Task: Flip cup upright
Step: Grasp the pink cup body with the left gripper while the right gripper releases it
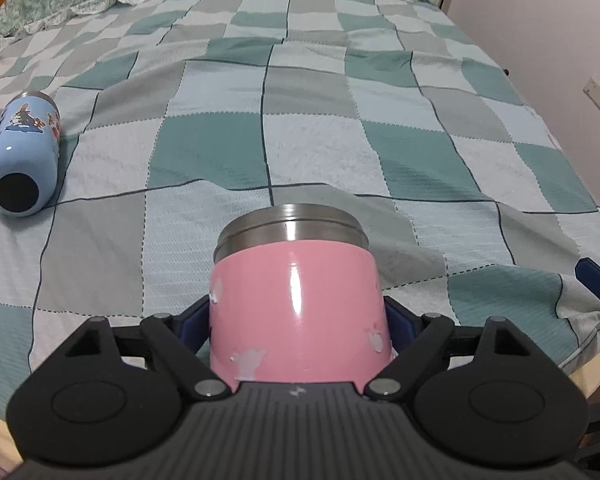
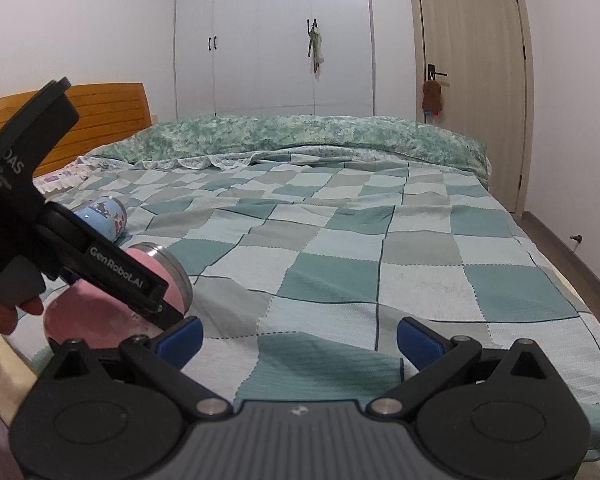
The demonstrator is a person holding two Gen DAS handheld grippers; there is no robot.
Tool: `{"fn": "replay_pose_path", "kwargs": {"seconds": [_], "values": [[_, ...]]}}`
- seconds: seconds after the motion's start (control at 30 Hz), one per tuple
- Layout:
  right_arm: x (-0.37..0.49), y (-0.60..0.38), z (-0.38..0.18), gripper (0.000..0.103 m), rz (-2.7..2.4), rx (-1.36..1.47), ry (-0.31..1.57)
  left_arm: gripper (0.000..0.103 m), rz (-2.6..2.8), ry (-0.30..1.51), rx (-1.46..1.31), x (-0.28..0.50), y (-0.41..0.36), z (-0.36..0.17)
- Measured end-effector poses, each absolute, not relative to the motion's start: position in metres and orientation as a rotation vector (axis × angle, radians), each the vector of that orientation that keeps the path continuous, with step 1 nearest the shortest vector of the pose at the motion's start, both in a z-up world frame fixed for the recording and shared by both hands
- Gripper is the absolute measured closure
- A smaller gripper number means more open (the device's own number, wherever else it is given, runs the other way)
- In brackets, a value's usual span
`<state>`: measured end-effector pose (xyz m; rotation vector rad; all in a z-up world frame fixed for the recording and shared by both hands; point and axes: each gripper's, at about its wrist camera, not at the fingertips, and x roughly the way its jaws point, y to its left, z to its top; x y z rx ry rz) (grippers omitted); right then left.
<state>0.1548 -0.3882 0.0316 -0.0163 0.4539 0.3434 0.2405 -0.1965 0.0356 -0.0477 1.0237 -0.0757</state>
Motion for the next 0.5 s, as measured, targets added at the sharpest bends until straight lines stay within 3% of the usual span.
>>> {"fn": "replay_pose_path", "kwargs": {"seconds": [0.27, 0.5], "values": [[0.139, -0.392, 0.039, 0.0, 0.329, 0.0, 0.424, 0.017, -0.145, 0.883, -0.022, 0.208, -0.192, 0.056], [0.125, -0.4, 0.037, 0.0, 0.307, 0.034, 0.396, 0.018, -0.236, 0.644, 0.042, 0.165, -0.193, 0.085]]}}
